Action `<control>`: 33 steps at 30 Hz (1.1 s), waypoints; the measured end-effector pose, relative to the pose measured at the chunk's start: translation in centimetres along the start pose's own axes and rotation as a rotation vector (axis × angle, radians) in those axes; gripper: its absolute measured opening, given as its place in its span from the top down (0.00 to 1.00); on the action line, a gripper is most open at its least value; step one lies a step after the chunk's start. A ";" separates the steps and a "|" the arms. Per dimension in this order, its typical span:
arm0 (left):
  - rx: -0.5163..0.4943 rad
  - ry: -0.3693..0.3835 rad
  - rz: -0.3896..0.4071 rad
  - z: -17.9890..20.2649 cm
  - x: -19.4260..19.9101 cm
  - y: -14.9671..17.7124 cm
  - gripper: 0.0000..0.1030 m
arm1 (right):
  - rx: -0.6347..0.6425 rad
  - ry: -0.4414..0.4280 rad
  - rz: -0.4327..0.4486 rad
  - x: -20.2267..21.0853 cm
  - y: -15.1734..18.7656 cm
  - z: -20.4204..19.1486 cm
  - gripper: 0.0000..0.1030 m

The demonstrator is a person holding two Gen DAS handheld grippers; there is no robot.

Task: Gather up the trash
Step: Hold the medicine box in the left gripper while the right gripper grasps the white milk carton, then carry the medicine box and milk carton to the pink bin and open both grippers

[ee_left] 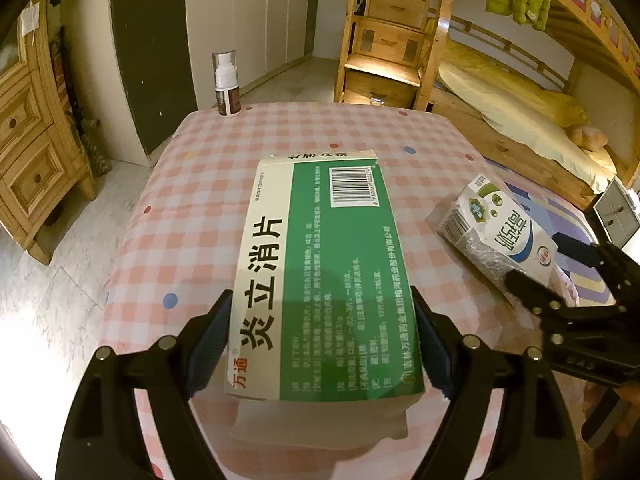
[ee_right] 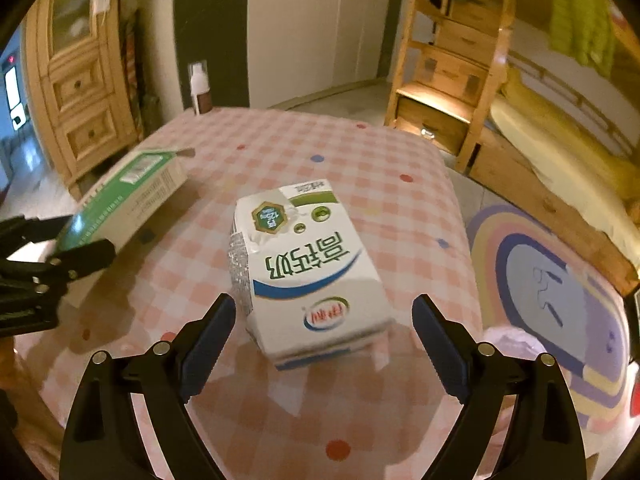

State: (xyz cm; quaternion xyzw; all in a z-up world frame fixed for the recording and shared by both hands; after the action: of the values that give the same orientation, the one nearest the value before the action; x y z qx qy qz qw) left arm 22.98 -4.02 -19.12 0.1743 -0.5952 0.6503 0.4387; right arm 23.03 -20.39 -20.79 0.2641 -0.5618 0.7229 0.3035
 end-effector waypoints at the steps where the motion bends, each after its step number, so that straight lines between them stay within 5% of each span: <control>1: 0.001 -0.001 0.001 -0.1 0.0 -0.1 0.22 | 0.006 -0.011 -0.010 -0.1 0.2 -0.4 0.14; 7: 0.019 -0.001 0.003 -0.7 0.2 0.1 0.22 | 0.071 -0.025 0.010 1.0 0.6 -2.3 0.15; 12: 0.018 -0.002 0.003 -0.6 0.4 0.2 0.22 | 0.017 -0.013 -0.005 0.4 0.2 -1.6 0.28; 20: 0.002 0.003 0.015 -0.7 0.7 0.2 0.22 | -0.022 -0.011 -0.005 0.0 -0.7 -1.6 0.30; 33: -0.092 0.103 0.036 4.5 0.5 -0.5 0.22 | -0.236 0.108 0.106 5.9 0.6 6.6 0.31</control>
State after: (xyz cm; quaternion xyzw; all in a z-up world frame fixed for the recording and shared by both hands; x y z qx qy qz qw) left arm 21.73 -8.00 -17.40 0.1096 -0.6043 0.6379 0.4645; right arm 18.82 -26.09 -15.42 0.1572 -0.6390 0.6798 0.3238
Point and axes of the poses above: each gripper's, at about its wrist camera, not at the fingertips, and x roughly against the way its jaws point, z to its right, y to its underside, the point moved 10 cm from there along -x, roughly the way its jaws point, and after that the axes turned 12 degrees about y, right-handed, at the moved point
